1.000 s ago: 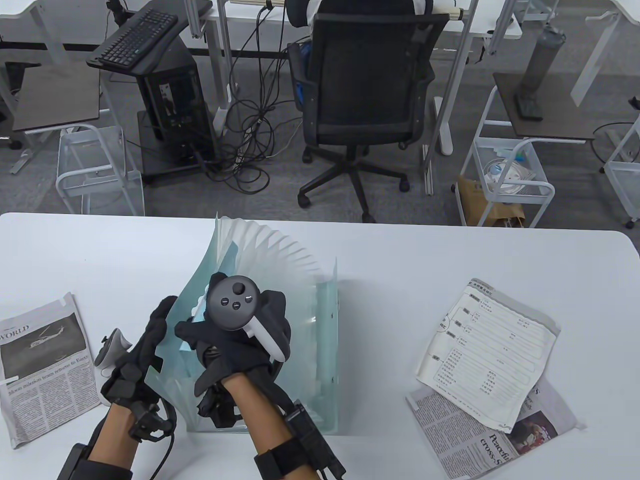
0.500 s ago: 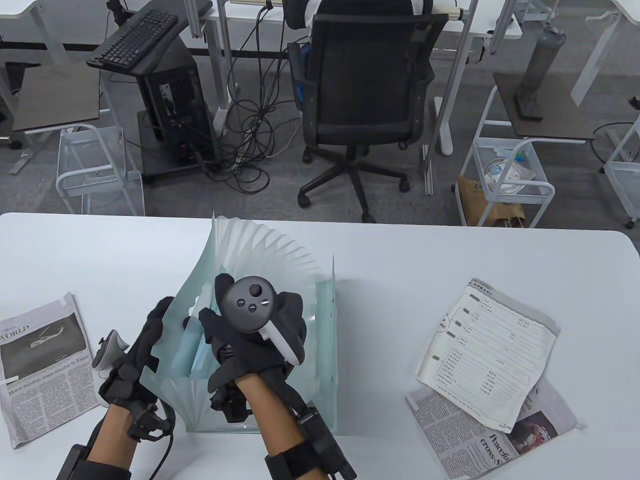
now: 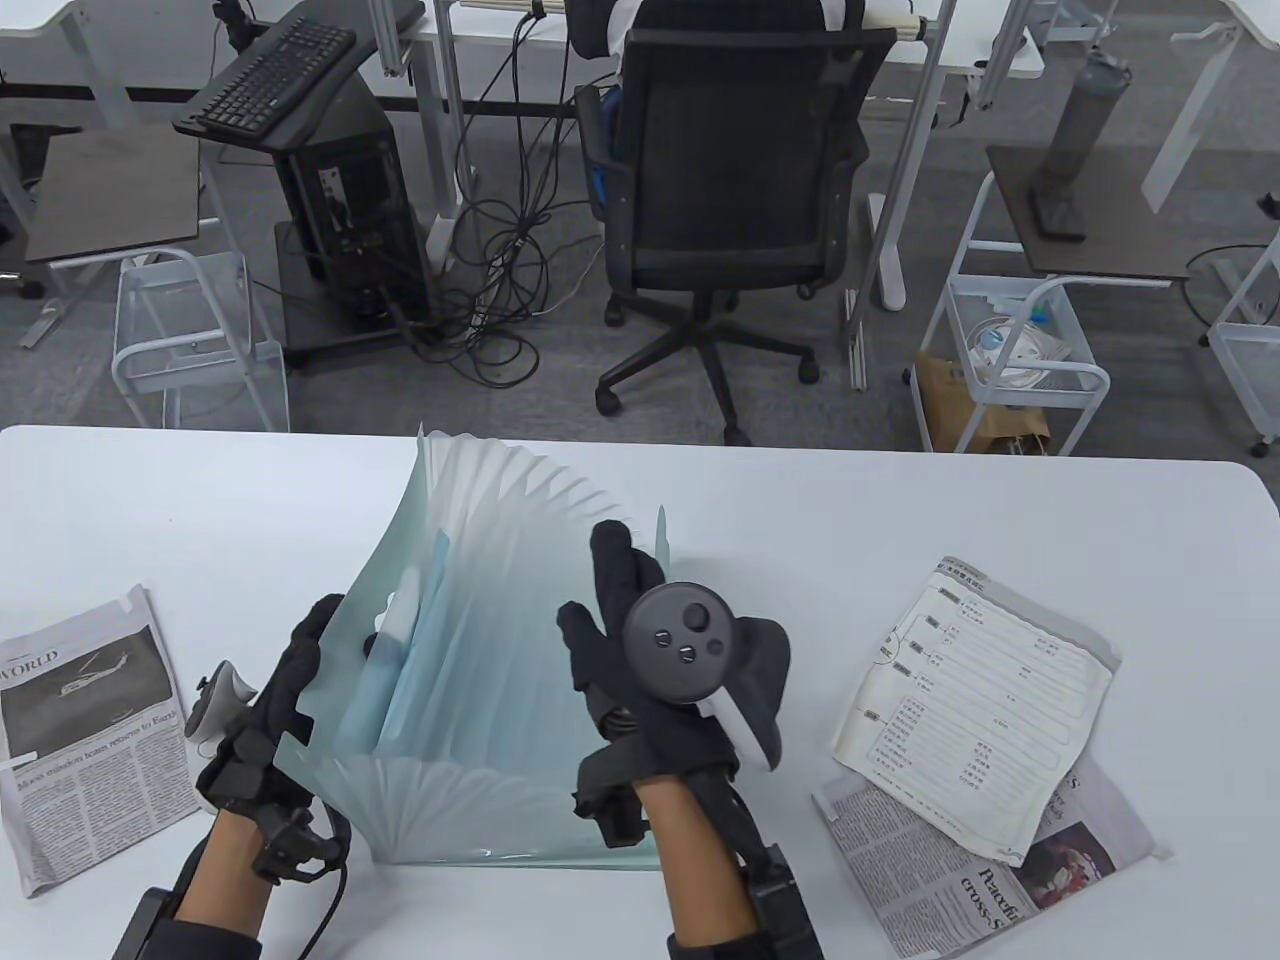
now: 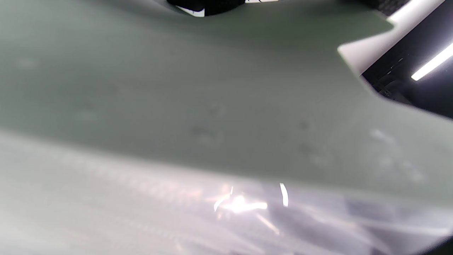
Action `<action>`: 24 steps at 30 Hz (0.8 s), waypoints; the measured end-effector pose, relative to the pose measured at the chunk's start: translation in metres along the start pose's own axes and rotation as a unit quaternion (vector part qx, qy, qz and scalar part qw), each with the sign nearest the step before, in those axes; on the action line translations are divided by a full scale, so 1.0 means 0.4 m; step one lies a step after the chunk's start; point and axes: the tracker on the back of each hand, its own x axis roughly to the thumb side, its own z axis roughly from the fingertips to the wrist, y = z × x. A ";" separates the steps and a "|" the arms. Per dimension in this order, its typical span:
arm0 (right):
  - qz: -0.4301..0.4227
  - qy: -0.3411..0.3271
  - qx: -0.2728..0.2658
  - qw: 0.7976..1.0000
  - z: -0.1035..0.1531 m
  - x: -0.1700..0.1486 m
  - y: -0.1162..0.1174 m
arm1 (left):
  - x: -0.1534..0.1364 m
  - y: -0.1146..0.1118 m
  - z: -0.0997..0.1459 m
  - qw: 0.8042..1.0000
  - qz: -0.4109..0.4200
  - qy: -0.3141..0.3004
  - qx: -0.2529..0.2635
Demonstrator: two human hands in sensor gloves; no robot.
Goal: Sort materials into accordion folder compartments
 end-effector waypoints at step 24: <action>-0.004 0.191 -0.037 0.981 0.160 -0.493 -0.124 | -0.005 0.004 0.001 1.000 -0.010 -0.005 0.008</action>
